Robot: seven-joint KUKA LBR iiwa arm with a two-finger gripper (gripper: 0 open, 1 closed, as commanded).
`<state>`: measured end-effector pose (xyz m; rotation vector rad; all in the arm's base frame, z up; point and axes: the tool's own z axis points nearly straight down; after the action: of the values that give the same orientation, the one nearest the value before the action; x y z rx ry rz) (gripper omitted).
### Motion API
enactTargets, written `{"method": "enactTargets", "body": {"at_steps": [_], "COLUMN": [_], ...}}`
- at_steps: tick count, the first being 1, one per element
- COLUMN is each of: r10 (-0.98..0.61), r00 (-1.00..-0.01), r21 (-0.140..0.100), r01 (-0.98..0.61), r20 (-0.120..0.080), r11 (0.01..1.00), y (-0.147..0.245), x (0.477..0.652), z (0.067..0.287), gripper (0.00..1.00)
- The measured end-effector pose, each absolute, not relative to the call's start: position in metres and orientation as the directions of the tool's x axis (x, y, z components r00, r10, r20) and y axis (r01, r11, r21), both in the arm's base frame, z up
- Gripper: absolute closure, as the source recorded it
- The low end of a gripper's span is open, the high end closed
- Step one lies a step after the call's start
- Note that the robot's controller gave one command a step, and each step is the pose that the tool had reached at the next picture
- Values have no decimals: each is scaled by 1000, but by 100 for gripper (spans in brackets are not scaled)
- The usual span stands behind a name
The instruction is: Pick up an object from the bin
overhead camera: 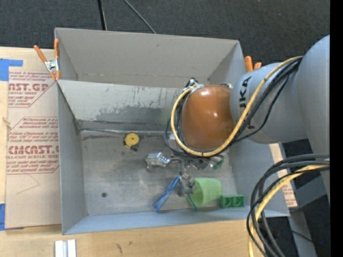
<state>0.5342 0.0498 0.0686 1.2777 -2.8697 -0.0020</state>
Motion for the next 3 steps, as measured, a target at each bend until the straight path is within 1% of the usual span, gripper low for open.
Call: {"method": "enactTargets", "body": {"at_steps": [1, 2, 3], "r10": [-840, -839, -839], "r00": [-543, -544, -545], "r21": [2, 2, 0], "r01": [-840, -839, -839], "r20": [0, -1, -2], "r11": [543, 544, 545], "y": [48, 48, 49], "x": [506, 506, 506], "z": [69, 69, 84], "gripper": [0, 100, 100]}}
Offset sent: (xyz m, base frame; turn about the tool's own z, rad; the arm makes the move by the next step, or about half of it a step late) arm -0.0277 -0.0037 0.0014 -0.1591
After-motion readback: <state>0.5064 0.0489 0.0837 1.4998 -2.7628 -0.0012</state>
